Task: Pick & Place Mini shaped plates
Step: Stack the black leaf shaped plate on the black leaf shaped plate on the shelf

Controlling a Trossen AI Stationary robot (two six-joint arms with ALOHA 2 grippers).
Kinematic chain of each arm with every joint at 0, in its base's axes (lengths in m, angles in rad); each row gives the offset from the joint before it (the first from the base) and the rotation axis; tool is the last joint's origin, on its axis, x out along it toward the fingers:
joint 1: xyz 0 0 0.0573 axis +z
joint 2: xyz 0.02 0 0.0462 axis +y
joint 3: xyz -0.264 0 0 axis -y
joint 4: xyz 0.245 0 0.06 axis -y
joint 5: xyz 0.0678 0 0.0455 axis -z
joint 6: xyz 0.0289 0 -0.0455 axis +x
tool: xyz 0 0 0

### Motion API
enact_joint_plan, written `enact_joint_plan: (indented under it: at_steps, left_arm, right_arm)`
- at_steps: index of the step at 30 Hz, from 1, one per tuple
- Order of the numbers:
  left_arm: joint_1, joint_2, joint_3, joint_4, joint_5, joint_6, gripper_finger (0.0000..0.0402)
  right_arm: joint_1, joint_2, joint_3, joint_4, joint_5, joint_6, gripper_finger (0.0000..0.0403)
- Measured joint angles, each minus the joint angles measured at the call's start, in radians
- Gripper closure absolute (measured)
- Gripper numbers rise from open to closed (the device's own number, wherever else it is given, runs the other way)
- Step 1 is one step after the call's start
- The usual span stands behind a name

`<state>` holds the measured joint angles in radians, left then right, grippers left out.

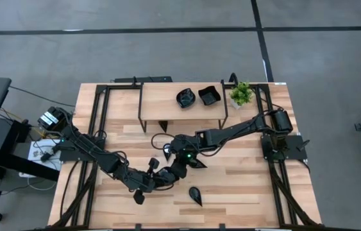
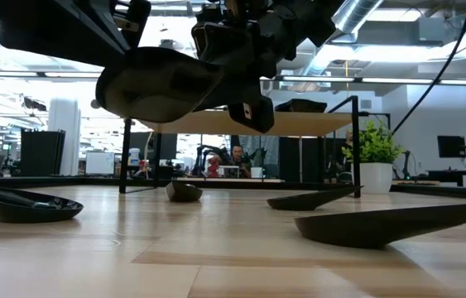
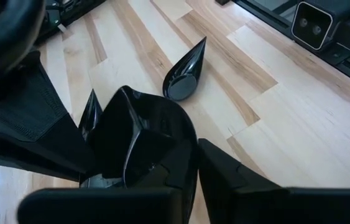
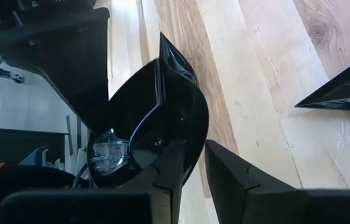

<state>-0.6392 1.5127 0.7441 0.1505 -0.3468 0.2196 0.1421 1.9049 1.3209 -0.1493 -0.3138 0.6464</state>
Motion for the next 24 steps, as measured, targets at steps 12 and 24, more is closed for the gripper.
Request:
enact_joint_plan:
  at_steps: [12, 24]
  left_arm:
    - [0.005, 0.000, 0.000, 0.000, -0.001, -0.045, 0.0296]
    - [0.005, 0.000, 0.000, 0.008, -0.001, -0.045, 0.0284]
  right_arm:
    - [0.000, 0.000, 0.000, 0.000, 0.000, 0.001, 0.0340]
    - [0.000, 0.000, 0.000, 0.000, 0.000, 0.001, 0.0340]
